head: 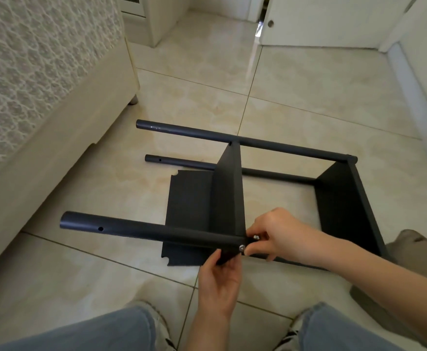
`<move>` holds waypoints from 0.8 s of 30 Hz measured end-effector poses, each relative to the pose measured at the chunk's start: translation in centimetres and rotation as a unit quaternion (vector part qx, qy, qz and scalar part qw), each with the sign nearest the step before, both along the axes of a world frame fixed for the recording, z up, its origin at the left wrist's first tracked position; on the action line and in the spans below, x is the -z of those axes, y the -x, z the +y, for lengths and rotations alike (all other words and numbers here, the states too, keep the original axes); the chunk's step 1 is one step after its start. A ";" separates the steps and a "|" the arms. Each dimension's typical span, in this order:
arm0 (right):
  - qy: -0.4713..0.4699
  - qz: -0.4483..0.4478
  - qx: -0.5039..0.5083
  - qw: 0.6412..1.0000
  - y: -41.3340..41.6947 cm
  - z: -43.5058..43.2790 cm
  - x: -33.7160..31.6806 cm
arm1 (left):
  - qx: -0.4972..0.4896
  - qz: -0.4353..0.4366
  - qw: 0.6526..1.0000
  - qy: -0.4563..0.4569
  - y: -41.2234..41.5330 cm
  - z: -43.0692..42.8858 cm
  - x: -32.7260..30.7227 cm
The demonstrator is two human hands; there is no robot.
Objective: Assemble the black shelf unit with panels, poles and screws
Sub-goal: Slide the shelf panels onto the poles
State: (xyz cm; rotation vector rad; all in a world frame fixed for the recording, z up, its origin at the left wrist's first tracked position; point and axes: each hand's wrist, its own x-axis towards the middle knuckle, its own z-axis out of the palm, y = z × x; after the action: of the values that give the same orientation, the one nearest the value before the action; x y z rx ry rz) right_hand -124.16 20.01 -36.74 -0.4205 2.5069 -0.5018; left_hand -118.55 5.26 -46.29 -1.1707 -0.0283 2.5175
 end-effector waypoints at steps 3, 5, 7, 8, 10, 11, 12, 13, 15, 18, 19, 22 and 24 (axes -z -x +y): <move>0.011 0.016 -0.012 1.000 -0.6 -0.1 0.8 | 0.004 -0.015 1.000 0.010 -0.2 -0.1 0.7; 0.019 0.025 -0.010 0.999 -0.7 -0.3 1.1 | 0.003 -0.021 1.000 0.013 -0.2 -0.2 0.9; 0.019 0.035 -0.008 0.999 -0.7 -0.5 1.5 | 0.011 -0.017 1.000 0.018 0.0 -0.3 1.4; 0.016 0.041 -0.006 0.999 -0.7 -0.6 1.7 | 0.016 -0.013 1.000 0.021 0.1 -0.3 1.5; 0.018 0.046 0.010 0.999 -0.8 -0.7 1.9 | 0.026 -0.007 0.999 0.029 0.4 -0.4 1.8; 0.024 0.045 0.021 0.998 -0.8 -0.7 2.0 | 0.031 -0.004 0.999 0.031 0.5 -0.5 2.1; 0.028 0.045 0.029 0.998 -0.7 -0.7 2.0 | 0.039 0.004 0.999 0.029 0.6 -0.5 2.3; 0.026 0.047 0.033 0.998 -0.6 -0.7 2.1 | 0.051 0.013 0.998 0.025 0.6 -0.6 2.5; 0.026 0.048 0.042 0.998 -0.4 -0.7 2.1 | 0.098 0.034 0.994 0.031 0.6 -1.0 3.0; 0.038 0.037 0.056 0.997 -0.2 -0.8 2.1 | 0.261 0.065 0.955 0.122 0.7 -2.2 3.7; 0.038 0.035 0.057 0.997 -0.2 -0.8 2.1 | 0.327 0.075 0.924 0.183 0.7 -2.7 3.8; 0.043 0.025 0.059 0.997 -0.4 -0.9 2.1 | 0.451 0.112 0.748 0.474 0.9 -4.6 4.1; 0.057 0.013 0.067 0.996 -0.4 -0.8 2.0 | 0.430 0.177 0.539 0.703 0.9 -6.0 4.7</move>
State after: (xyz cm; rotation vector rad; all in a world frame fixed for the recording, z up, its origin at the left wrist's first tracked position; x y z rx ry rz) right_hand -123.77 19.19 -38.76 -0.3057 2.5510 -0.6982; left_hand -119.41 -0.77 -51.00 -0.5555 2.3351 1.3553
